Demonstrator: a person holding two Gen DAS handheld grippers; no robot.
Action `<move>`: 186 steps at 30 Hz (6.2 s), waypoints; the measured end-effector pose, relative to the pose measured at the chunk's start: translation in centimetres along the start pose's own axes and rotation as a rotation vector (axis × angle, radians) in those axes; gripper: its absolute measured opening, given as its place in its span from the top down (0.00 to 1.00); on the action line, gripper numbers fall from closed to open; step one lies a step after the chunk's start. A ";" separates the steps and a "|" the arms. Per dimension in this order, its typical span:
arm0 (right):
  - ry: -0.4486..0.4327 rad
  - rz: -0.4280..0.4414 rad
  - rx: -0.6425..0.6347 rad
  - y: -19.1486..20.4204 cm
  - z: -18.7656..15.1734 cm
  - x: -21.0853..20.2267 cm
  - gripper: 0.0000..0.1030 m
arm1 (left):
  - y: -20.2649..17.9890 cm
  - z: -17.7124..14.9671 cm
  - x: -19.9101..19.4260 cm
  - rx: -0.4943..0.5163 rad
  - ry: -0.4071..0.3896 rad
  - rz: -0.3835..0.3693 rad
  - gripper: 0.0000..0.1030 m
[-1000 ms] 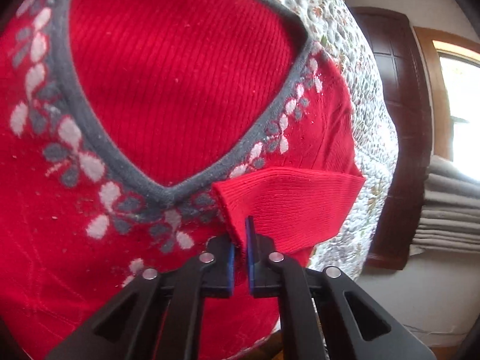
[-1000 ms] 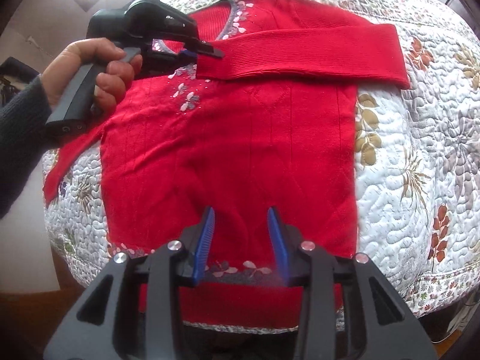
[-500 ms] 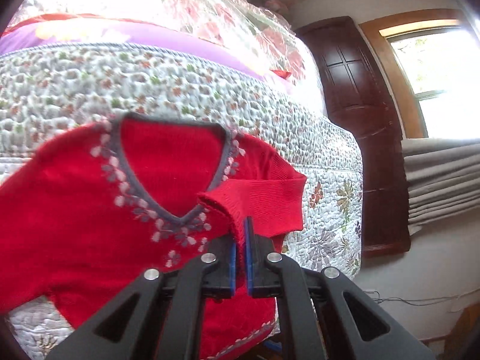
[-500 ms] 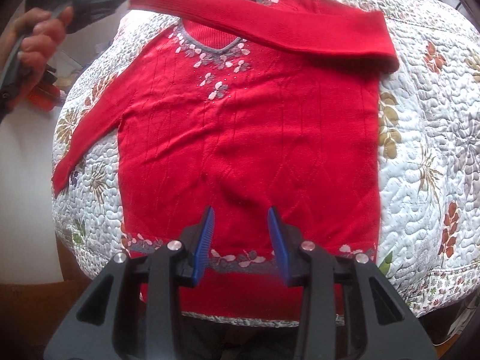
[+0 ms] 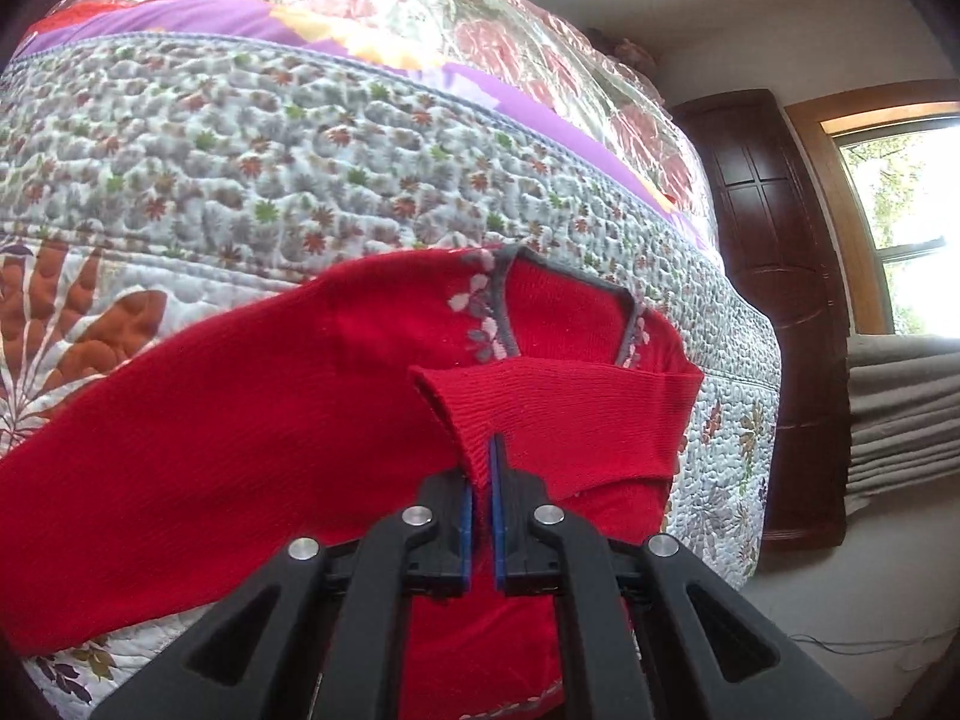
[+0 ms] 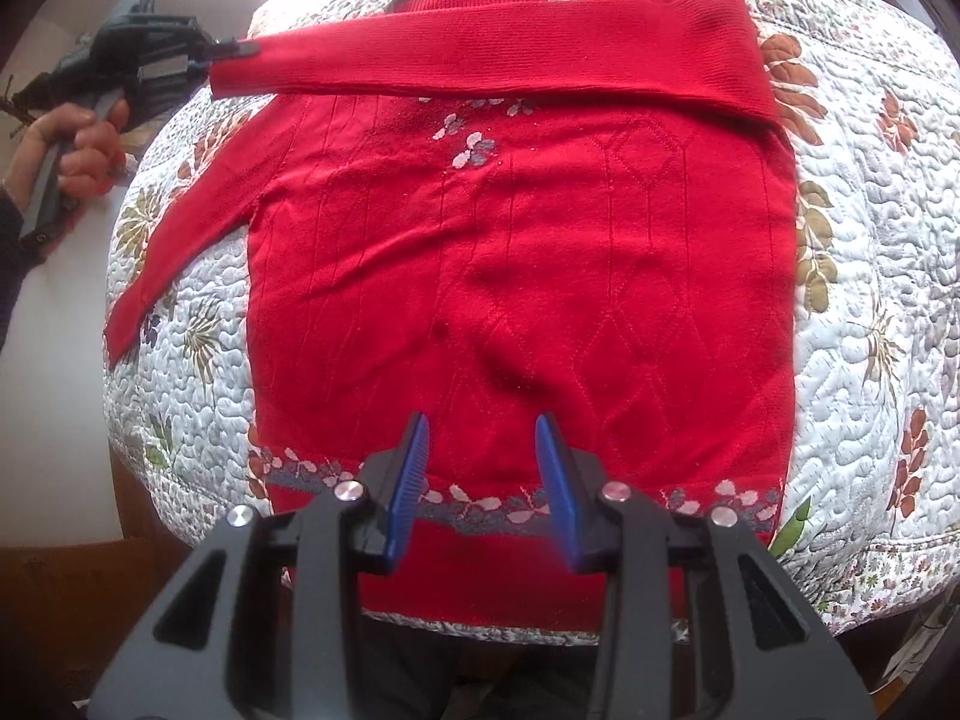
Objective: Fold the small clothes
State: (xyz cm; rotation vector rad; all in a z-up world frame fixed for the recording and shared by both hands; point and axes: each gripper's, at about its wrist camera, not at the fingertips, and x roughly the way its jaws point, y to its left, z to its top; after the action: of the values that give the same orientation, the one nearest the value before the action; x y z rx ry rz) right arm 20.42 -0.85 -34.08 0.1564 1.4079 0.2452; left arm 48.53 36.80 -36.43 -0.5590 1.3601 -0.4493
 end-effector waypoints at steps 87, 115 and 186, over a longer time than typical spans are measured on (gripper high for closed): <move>-0.032 0.075 -0.199 9.0 5.3 -2.6 0.53 | 13.2 -14.4 -31.1 -0.469 -0.812 0.092 0.94; -0.114 0.209 0.234 -11.9 10.7 -4.5 0.45 | -10.9 -5.5 11.7 0.040 -0.149 -0.006 0.60; -0.100 0.281 0.290 -25.3 20.1 3.0 0.98 | -0.5 -22.3 -3.5 -0.317 -0.167 0.068 0.24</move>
State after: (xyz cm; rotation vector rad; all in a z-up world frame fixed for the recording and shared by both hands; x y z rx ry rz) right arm 42.62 -23.73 -40.14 0.6003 1.3147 0.2593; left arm 25.94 35.94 -35.98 -0.7896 1.2923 -0.1266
